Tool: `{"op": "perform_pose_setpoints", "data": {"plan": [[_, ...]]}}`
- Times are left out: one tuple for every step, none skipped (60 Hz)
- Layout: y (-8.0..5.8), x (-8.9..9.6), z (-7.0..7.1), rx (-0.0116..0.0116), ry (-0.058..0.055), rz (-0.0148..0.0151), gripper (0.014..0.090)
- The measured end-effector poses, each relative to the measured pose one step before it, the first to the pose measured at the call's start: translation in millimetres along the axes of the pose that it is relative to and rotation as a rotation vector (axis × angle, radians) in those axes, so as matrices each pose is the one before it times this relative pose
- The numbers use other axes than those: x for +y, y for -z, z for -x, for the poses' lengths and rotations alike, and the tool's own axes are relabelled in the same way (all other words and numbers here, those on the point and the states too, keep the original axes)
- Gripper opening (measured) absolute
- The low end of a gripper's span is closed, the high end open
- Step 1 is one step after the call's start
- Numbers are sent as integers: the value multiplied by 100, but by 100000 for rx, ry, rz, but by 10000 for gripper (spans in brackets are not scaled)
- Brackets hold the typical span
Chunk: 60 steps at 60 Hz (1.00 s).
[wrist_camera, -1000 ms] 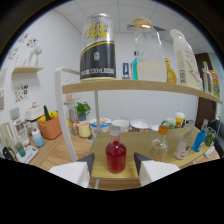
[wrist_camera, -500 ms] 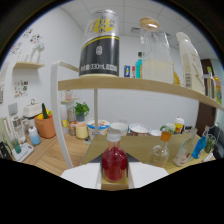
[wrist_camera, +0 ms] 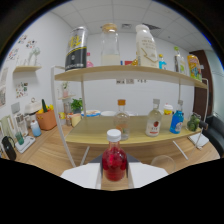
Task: Make me a cup of Vodka Sunrise.
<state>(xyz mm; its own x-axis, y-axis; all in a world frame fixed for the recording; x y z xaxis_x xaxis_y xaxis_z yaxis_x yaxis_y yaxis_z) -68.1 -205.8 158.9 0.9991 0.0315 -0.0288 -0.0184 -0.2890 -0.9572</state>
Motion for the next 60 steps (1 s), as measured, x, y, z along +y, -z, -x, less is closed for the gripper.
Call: {"op": "perform_pose_setpoints", "data": {"plan": [[42,222,-144,-212,-962,384,347],[81,168,-83,-343,-1493,349,347],[15,103,-102,-483,-2033,190,347],[34,70,-266,-706,-2620,-20,347],[40,29,-99,-622,-3150,151,348],[43,6,-76,-709,-3790,251,347],[32,-26,-15,-826,-4255,276,348],[29,-73,-25,-870,-4499,177,349],[49,-129,-24,-771,-4706,1,349],[42,-131,-27,-705,-4819,-15,349],[38,-92,-20,-874,-5006,89,348],[-225,-320,440,-982,-4950,916,347],[97,-42,56,-1316,-5690,180,348],[67,7,140,-1022,-5526,-236,347],[-5,-232,-494,-1071,-5220,-164,347],[-7,-136,28,-1134,-5717,6,348],[-9,-121,115,-1431,-5857,109,349],[3,-107,133,-1488,-5809,178,348],[-9,-132,115,-1407,-5656,127,347],[-33,-185,68,-1215,-5545,-39,348],[-10,-210,207,-1070,-5569,86,348],[-42,-166,107,-1382,-5318,-127,347],[-9,-167,126,-1476,-5103,-79,347],[-195,-53,78,-1316,-4607,-508,349],[43,-185,162,-1534,-4908,-286,348],[-4,-211,127,-1338,-4803,-366,348],[20,-206,131,-1226,-4708,-401,347],[-2,-164,170,-1305,-4550,-328,348],[39,-182,223,-1508,-4491,-218,347],[54,-187,254,-1593,-4490,-360,347],[134,-183,414,-1098,-5071,534,347],[28,-279,202,-1229,-4022,-740,347],[-36,-158,54,-1016,-3204,-980,346],[27,-103,244,-1215,-3636,-196,344],[77,-88,200,-1223,-3444,-149,344],[54,-139,191,-1032,-3228,-347,345],[15,-111,134,-868,-2999,-418,345],[25,-75,138,-809,-2890,-135,347],[149,-198,252,-886,-3263,450,346],[-1,-22,153,-1001,-3407,107,346],[2,-10,163,-976,-3625,-77,346],[-104,-69,-42,-795,-3396,16,346],[-8,-21,178,-1246,-3892,-60,346],[13,1,289,-1562,-3987,243,346],[61,5,305,-1820,-4024,322,346],[65,-55,284,-1716,-3802,49,346],[72,-117,241,-1464,-3455,-339,345],[50,-133,228,-1273,-3104,-435,346],[41,-86,234,-1323,-2721,-230,345],[25,-10,365,-1505,-2893,293,345],[28,-17,220,-1406,-2483,177,345],[34,-64,115,-953,-2285,-131,345],[37,-114,30,-488,-1919,-412,345],[278,-96,-122,-104,-1273,152,347],[34,-76,49,-311,-1366,-282,345],[13,-37,78,-530,-1400,17,345],[30,-19,75,-577,-1378,96,345],[0,-63,38,-231,-1310,-127,346],[25,-62,-26,99,-941,-226,346],[4,-39,-37,206,-467,-190,345]]}}
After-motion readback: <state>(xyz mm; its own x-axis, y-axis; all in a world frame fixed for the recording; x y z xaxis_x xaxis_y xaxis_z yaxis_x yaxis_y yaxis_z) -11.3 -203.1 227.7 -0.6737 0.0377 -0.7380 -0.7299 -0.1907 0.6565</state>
